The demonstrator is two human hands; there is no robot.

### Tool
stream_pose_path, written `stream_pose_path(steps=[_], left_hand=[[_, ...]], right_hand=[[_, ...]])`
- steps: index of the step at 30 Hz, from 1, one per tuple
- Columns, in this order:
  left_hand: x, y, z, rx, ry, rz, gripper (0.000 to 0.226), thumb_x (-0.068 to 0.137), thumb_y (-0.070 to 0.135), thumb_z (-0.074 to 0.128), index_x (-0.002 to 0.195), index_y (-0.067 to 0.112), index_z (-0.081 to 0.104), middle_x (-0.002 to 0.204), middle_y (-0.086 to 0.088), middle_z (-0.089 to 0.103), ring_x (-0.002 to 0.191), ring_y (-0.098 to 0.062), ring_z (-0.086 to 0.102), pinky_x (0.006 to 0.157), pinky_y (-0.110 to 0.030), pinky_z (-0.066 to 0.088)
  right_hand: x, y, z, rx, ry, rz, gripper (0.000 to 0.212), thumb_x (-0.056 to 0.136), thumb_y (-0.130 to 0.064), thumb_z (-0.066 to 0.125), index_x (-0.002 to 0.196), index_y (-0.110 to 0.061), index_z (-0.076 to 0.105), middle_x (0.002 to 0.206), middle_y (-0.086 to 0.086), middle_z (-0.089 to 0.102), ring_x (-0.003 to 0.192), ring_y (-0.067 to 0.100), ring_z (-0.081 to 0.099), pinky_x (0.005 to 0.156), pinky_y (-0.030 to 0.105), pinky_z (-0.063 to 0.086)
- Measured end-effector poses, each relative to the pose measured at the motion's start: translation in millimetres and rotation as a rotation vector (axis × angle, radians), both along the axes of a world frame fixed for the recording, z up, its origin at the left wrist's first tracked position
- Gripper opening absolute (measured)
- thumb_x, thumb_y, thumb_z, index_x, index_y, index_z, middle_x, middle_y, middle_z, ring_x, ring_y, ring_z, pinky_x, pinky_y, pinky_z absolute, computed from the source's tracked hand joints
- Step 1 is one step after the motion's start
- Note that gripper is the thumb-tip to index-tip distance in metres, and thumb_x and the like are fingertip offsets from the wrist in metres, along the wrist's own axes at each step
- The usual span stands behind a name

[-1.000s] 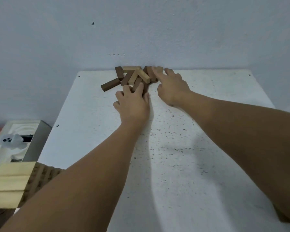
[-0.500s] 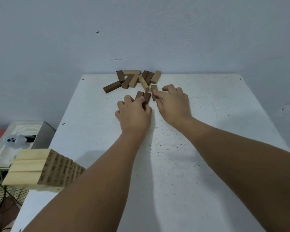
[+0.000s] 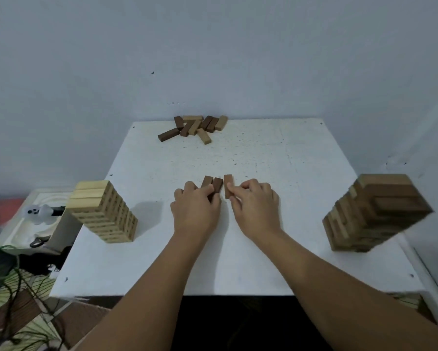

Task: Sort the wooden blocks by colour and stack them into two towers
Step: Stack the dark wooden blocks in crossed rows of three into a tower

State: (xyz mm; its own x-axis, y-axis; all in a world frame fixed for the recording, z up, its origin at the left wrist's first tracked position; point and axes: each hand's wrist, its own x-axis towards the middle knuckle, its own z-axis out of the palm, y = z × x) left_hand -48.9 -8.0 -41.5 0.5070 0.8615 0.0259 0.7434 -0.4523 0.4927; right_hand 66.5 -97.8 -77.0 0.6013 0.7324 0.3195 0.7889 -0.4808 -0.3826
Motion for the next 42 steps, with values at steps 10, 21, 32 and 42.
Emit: stream_pose_path(steps=[10, 21, 32, 42], left_hand=[[-52, -56, -6, -0.031, -0.018, -0.049, 0.023, 0.097, 0.044, 0.065, 0.117, 0.039, 0.076, 0.099, 0.011, 0.053, 0.107, -0.021, 0.055, 0.093, -0.042, 0.047], [-66, -69, -3, -0.204, -0.204, -0.060, 0.023, 0.091, 0.037, 0.077, 0.114, 0.035, 0.077, 0.104, 0.012, 0.061, 0.099, -0.012, 0.061, 0.092, -0.033, 0.048], [-68, -73, -8, -0.304, -0.324, -0.008, 0.036, 0.086, 0.041, 0.081, 0.118, 0.028, 0.073, 0.102, 0.013, 0.070, 0.096, 0.001, 0.063, 0.083, -0.018, 0.047], [-78, -42, 9, -0.478, -0.119, -0.249, 0.082, 0.071, 0.042, 0.094, 0.143, 0.034, 0.055, 0.103, 0.008, 0.072, 0.098, -0.005, 0.068, 0.093, -0.028, 0.052]], right_hand=[[-41, -85, -5, 0.094, 0.140, 0.194, 0.021, 0.089, -0.040, 0.070, 0.108, -0.032, 0.076, 0.131, 0.000, 0.061, 0.124, 0.026, 0.051, 0.107, 0.049, 0.043], [-18, -105, 18, -0.064, 0.360, 0.314, 0.058, 0.085, -0.055, 0.074, 0.137, -0.041, 0.055, 0.136, -0.022, 0.058, 0.131, 0.011, 0.042, 0.112, 0.035, 0.033], [-16, -108, 6, -0.041, 0.387, 0.274, 0.084, 0.080, -0.065, 0.073, 0.153, -0.040, 0.039, 0.144, -0.022, 0.050, 0.136, 0.007, 0.034, 0.117, 0.034, 0.027], [-8, -113, 11, -0.078, 0.519, 0.321, 0.101, 0.078, -0.054, 0.078, 0.160, -0.043, 0.020, 0.153, -0.027, 0.041, 0.143, 0.004, 0.022, 0.120, 0.035, 0.025]])
